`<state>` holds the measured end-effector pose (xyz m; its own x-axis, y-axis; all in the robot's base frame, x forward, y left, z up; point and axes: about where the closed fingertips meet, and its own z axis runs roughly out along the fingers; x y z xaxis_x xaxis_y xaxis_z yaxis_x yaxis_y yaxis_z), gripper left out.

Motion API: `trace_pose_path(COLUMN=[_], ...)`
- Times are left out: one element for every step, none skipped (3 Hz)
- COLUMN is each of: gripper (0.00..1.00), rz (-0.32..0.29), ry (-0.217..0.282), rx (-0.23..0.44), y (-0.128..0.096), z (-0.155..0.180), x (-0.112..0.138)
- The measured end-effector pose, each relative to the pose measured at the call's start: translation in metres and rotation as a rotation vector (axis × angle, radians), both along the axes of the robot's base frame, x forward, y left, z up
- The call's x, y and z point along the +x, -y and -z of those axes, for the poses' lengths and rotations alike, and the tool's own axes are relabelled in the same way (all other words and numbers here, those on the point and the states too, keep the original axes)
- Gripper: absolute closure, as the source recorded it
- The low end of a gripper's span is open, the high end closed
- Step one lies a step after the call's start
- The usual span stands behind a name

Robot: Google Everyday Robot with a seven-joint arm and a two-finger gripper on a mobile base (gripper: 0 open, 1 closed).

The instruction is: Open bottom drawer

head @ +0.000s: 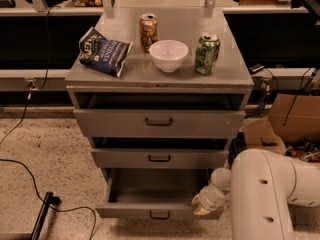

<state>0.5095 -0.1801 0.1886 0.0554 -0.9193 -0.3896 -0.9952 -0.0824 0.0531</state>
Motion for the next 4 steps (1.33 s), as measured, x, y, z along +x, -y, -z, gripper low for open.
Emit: trace_pose_path(gripper=[0.65,0.42,0.18,0.0], rz=[0.0,-0.001,-0.003,-0.003], ry=[0.0,-0.004,-0.007,-0.009], rx=[0.0,0.001,0.003,0.003], y=[0.0,-0.0012,-0.0024,-0.0029], z=[-0.001,0.0005,0.002,0.0027], x=[0.0,-0.0019,-0.0037,-0.0045])
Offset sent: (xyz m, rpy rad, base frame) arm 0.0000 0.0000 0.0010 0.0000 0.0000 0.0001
